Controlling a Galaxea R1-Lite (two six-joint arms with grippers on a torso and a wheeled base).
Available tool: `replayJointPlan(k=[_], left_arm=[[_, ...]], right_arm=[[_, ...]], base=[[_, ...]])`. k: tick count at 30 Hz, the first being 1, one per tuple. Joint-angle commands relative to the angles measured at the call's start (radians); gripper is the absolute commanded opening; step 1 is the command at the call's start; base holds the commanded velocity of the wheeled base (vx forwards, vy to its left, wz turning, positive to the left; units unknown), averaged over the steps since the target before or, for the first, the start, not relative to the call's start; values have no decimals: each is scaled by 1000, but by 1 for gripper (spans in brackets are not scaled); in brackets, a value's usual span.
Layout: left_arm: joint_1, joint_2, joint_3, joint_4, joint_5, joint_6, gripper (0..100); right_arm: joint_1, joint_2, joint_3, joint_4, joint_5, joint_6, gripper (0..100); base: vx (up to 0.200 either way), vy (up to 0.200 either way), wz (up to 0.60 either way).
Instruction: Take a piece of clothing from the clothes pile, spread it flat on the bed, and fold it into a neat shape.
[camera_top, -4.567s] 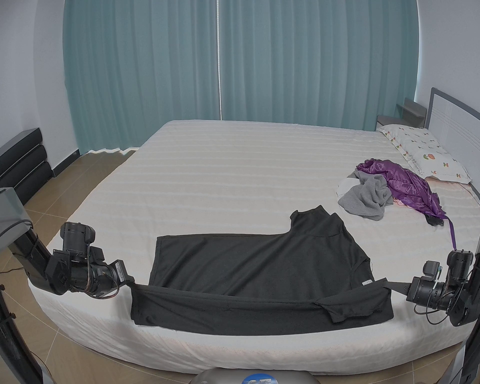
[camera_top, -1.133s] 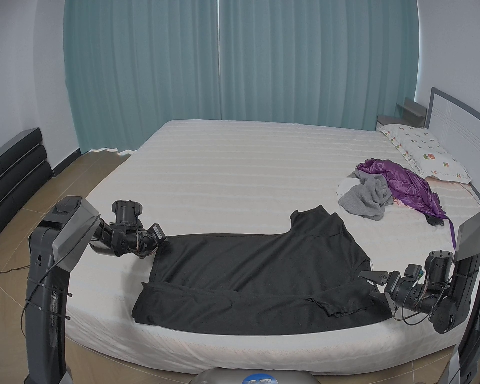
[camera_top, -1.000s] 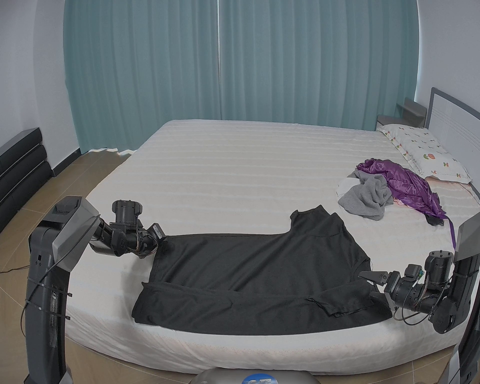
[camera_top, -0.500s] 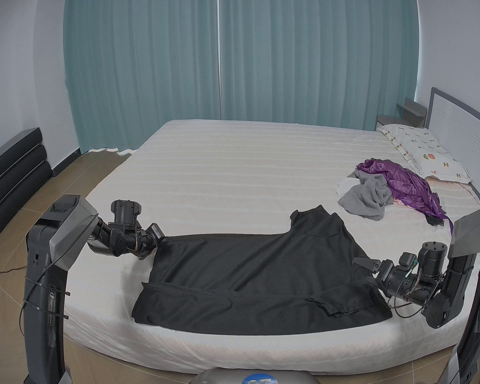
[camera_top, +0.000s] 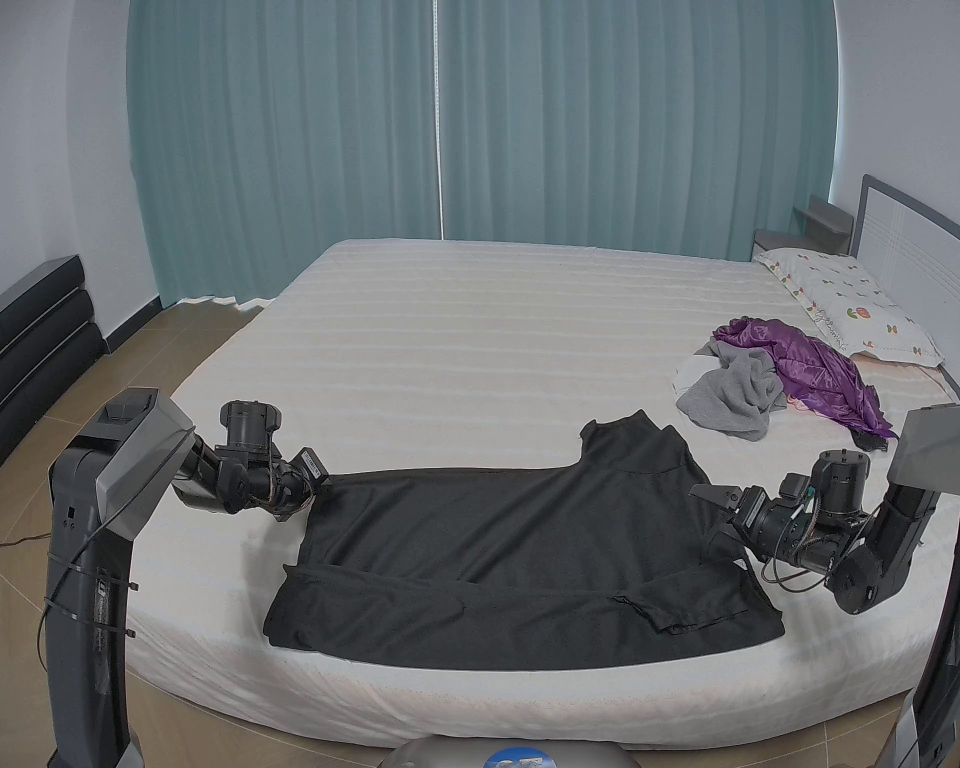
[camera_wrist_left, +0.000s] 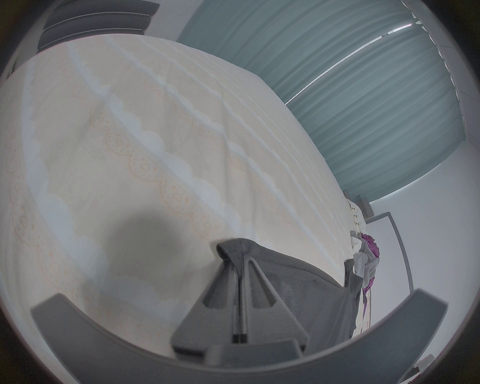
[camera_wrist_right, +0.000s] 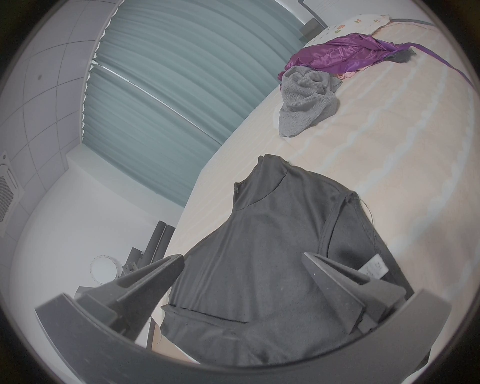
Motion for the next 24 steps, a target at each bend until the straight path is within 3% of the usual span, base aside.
replayJointPlan(k=[1,10,24], left_arm=[[0,-4,6,-1,0,0,0],[0,-2,6,-1,0,0,0],[0,-7,9,-2,0,0,0]], right_arm=[[-7,7,-126,102,-16,-8,100],[7,81,-312,255,-131,-42,100],[-18,153,-537,407,-132,-48,100]], base=[[0,0,0],[0,0,0],[0,0,0]])
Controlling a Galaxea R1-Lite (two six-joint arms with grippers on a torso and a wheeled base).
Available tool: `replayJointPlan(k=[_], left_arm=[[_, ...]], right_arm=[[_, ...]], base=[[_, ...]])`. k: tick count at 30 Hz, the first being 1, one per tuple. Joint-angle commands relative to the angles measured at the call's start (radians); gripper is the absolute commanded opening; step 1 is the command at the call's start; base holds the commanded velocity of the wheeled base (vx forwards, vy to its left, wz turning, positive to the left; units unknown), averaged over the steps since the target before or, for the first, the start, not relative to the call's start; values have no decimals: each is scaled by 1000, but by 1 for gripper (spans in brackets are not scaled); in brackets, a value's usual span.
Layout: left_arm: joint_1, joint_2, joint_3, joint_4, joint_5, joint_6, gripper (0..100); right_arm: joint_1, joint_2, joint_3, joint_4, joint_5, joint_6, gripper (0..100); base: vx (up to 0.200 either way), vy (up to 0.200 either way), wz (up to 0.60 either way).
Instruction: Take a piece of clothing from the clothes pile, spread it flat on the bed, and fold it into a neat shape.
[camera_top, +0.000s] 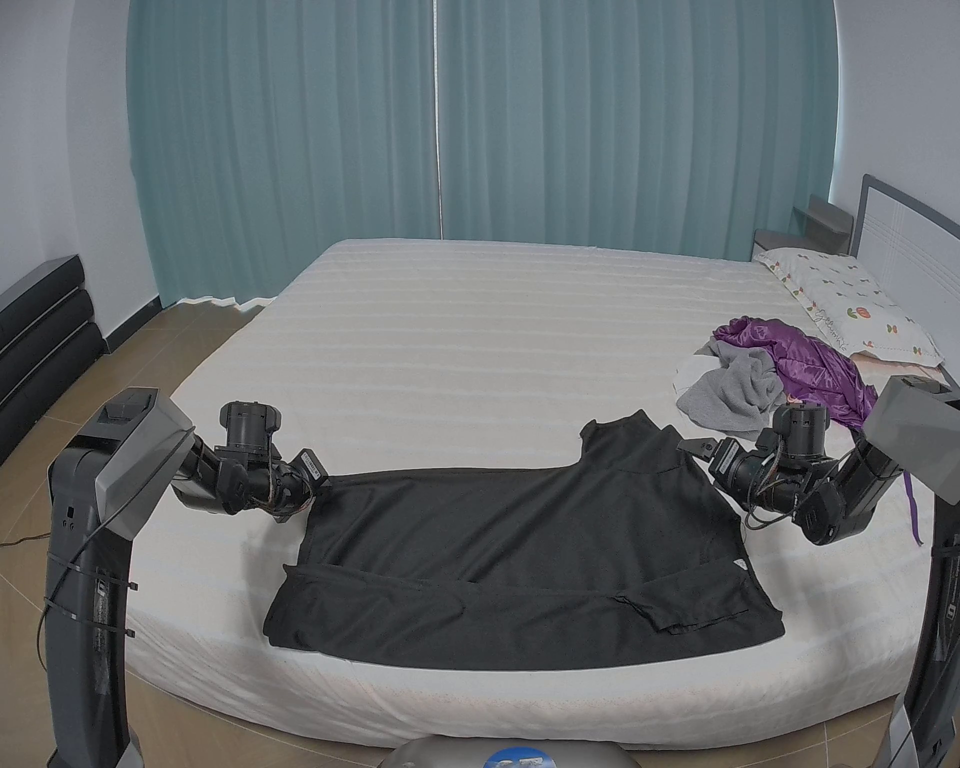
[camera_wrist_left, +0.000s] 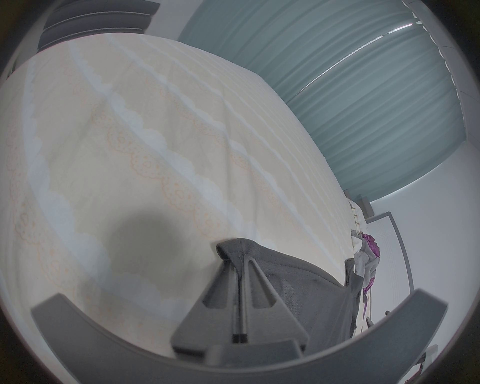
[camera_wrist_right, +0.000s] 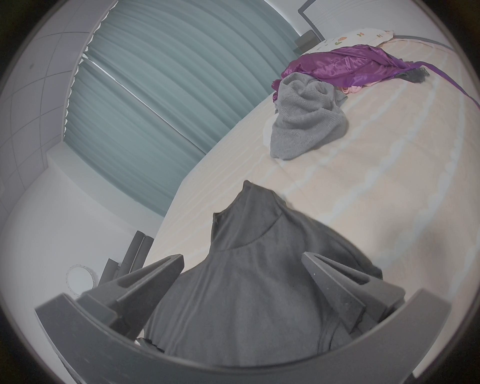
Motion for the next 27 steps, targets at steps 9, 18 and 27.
replayJointPlan(k=[9,18,27], left_arm=[[3,-9,1,-1,15,0,0],[3,-15,2,-1,15,0,0],[2,-16,4,0,15,1,0]], right_arm=[[-12,110,-192,120,-24,-51,100],[-7,206,-304,109,-95,-79,100],[-7,265,-370,107,-110,-79,0]], base=[[0,0,0],[0,0,0],[0,0,0]])
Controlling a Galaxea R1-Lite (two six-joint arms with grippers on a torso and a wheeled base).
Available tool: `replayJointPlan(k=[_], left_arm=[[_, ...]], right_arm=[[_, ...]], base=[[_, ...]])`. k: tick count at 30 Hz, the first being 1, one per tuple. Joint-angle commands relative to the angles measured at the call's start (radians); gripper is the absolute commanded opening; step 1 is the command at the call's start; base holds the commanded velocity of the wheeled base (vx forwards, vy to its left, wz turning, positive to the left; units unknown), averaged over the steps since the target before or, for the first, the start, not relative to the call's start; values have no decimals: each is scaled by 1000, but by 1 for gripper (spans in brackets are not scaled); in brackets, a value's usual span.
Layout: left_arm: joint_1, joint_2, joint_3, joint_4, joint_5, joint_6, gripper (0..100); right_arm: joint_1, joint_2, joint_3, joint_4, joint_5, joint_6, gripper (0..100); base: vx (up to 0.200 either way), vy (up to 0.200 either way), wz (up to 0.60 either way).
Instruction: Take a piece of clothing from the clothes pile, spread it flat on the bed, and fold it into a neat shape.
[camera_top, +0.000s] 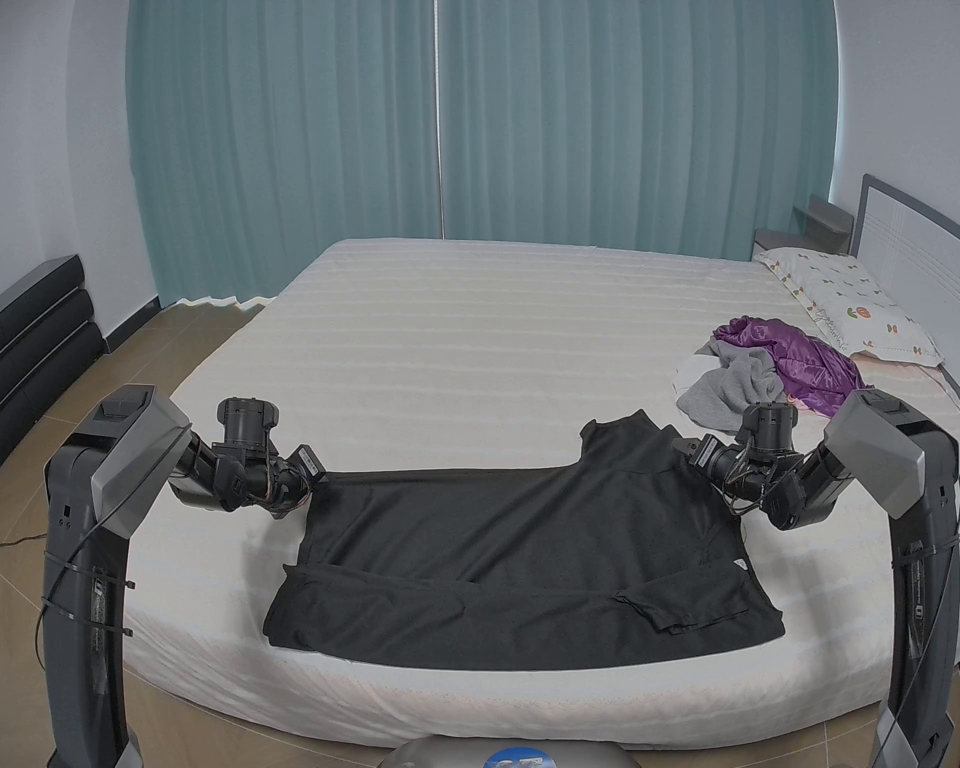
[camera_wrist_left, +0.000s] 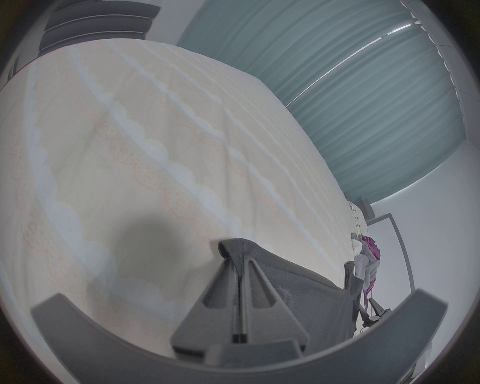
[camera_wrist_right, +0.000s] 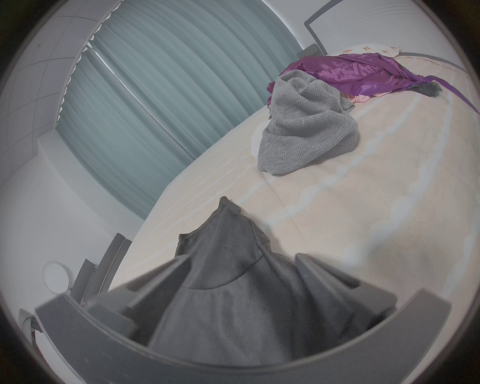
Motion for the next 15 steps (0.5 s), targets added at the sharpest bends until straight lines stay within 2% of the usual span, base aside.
replayJointPlan(k=[1,6,15], left_arm=[[0,-3,1,1,2,2,0],[-1,-10,-2,-1,35,5,0],[3,-28,3,1,42,2,0]], right_arm=[[-1,41,-32,-1,-11,0,0],[-7,21,-28,-1,-11,10,0],[-32,-41,24,-1,-2,17,0]], base=[[0,0,0],[0,0,0],[0,0,0]])
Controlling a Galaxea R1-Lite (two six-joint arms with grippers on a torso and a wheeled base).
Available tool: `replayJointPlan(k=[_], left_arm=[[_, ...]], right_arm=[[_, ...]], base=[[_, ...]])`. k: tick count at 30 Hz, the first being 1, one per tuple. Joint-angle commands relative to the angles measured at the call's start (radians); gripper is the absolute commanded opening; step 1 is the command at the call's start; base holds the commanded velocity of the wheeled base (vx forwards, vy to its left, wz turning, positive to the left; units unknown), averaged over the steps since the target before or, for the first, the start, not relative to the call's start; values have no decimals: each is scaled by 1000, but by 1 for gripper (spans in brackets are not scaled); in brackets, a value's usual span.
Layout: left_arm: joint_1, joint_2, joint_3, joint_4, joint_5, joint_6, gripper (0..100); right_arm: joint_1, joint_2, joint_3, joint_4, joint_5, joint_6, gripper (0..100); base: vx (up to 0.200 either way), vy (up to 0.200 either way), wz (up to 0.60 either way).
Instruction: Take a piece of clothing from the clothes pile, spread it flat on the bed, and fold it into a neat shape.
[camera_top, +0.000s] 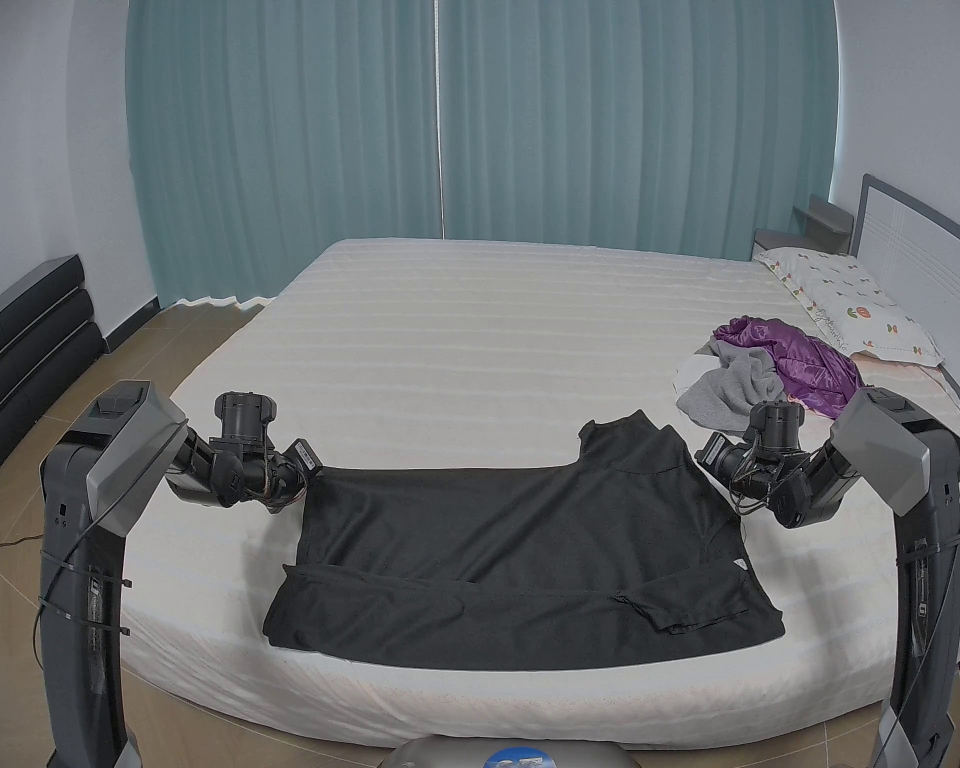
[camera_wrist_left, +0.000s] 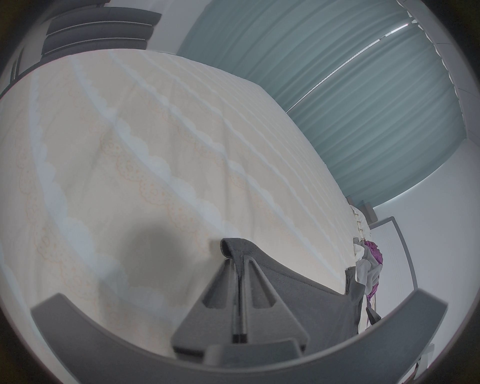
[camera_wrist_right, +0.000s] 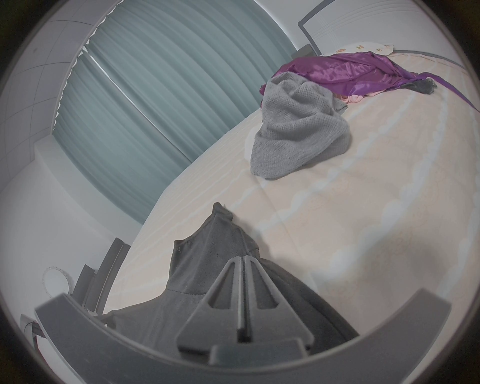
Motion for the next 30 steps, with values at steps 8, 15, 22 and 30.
replayJointPlan(k=[8,15,22,30], left_arm=[[2,-18,17,-1,0,-1,0],[4,-15,22,-3,0,3,0],[2,-10,23,-1,0,3,0],[2,-10,23,-1,-1,2,0]], right_arm=[[-12,-35,33,9,21,5,0],[0,32,-37,13,9,-6,100],[12,103,-136,48,7,-8,100],[3,126,-159,42,7,2,0]], base=[[0,0,0],[0,0,0],[0,0,0],[0,0,0]])
